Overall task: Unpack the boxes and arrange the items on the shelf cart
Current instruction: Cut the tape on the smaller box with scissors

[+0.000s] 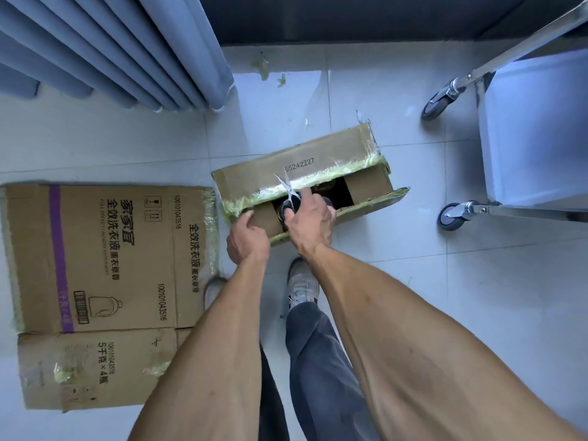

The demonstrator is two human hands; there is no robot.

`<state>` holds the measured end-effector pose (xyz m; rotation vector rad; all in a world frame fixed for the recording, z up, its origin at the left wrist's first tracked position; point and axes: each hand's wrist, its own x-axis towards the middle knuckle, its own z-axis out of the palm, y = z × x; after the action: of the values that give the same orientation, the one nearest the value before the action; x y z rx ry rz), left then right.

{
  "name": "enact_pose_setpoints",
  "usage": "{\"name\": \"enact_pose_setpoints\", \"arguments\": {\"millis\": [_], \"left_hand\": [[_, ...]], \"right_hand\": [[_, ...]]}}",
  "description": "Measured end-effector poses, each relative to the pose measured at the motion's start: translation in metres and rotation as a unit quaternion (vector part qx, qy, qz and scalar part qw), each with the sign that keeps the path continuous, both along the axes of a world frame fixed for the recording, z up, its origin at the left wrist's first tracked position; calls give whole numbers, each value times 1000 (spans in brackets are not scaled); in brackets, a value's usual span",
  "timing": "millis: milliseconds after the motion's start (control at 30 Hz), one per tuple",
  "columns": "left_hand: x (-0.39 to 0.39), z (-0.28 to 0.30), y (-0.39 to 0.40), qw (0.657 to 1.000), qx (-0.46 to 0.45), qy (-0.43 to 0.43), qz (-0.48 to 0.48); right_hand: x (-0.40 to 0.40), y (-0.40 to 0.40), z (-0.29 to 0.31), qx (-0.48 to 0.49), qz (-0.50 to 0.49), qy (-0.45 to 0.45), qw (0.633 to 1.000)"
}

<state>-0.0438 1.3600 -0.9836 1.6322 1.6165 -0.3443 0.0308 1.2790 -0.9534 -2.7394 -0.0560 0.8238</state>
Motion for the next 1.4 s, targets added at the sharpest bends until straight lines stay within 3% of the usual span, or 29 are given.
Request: {"name": "enact_pose_setpoints", "arguments": {"millis": [100, 233, 333, 500, 600, 700, 767, 933, 1067, 1167, 1300, 1400], "left_hand": [[-10, 4, 8, 997, -31, 67, -32], [-31, 15, 0, 964, -97, 163, -188], [-42, 13, -15, 939, -163, 152, -262], [-48, -2, -33, 880, -243, 155, -376], [-43, -9, -35, 912, -124, 150, -360], [-19, -14, -28, 950, -25, 98, -294], [7, -18, -18, 942, -21, 72, -326], [60, -20, -4, 893, -58, 73, -441], [47, -8, -25, 910, 109, 69, -394], [43, -6, -36, 926, 137, 39, -349], [93, -10, -9, 932, 203, 23, -299], [138, -16, 7, 945, 171, 23, -278]], "right_hand": [[-1, -5, 6, -48, 16, 87, 995], [-10, -14, 4, -125, -58, 185, 973], [-25, -24, -3, -144, -89, 171, 971], [-44, -43, -15, -181, -58, 102, 976], [-45, -50, -19, -163, -62, 89, 981], [-40, -55, -17, -87, -78, 2, 993], [-31, -55, -15, -65, -63, -34, 995], [5, -57, -24, -65, -60, -14, 996], [22, -53, -26, -31, -7, -66, 997], [31, -56, -24, -5, 32, -75, 997], [60, -46, -27, 34, 49, -77, 995], [88, -36, -33, 49, 62, -58, 995]]}}
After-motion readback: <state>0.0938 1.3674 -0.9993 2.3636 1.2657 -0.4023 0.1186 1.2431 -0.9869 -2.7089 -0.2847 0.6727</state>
